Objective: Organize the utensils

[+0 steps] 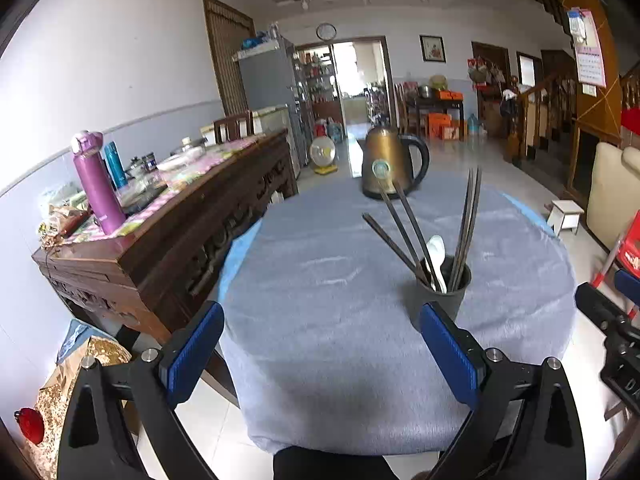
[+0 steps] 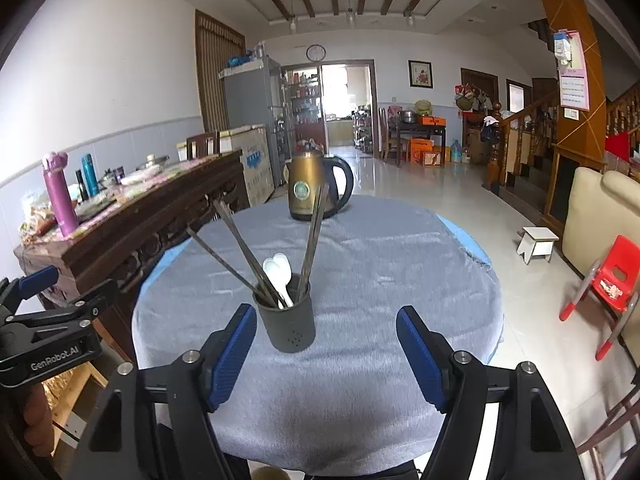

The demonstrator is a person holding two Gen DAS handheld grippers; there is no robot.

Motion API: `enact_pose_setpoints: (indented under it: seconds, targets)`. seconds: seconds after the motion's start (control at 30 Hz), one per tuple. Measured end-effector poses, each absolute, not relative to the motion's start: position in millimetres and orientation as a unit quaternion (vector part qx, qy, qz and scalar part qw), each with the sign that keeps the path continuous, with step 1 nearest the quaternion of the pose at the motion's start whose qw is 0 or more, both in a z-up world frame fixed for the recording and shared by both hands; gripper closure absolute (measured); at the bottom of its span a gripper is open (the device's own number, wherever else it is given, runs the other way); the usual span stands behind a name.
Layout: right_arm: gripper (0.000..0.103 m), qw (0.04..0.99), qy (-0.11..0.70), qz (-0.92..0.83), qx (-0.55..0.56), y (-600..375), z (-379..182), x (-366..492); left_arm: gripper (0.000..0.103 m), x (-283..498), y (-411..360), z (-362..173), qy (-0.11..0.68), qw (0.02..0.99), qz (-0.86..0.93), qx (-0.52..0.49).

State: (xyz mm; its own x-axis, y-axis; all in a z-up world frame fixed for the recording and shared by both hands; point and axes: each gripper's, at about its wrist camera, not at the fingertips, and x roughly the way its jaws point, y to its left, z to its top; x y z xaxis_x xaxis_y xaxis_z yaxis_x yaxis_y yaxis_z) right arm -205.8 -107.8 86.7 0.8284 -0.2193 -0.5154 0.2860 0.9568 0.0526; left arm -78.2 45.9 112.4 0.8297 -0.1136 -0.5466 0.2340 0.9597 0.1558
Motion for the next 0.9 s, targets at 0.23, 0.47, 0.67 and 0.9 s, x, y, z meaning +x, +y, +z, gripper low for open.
enact_pose_setpoints:
  seconds: [0.23, 0.47, 0.67, 0.9]
  targets:
    - [0.027, 0.947, 0.283, -0.135, 0.075, -113.2, 64.9, -195.4, 0.005, -67.9, 39.2, 92.2, 0.307, 0.942, -0.084, 0.111]
    - [0.027, 0.946, 0.283, -0.133, 0.087, -117.5, 59.3, -191.8, 0.005, -65.5, 37.2, 89.1, 0.312, 0.94, -0.074, 0.117]
    - [0.027, 0.947, 0.281, -0.127, 0.086, -114.4, 60.6, -188.5, 0.005, -67.0, 35.4, 90.7, 0.312, 0.94, -0.072, 0.118]
    - [0.027, 0.95, 0.269, -0.132, 0.086, -114.3, 65.4, -188.9, 0.005, -64.6, 38.7, 88.0, 0.319, 0.938, -0.071, 0.111]
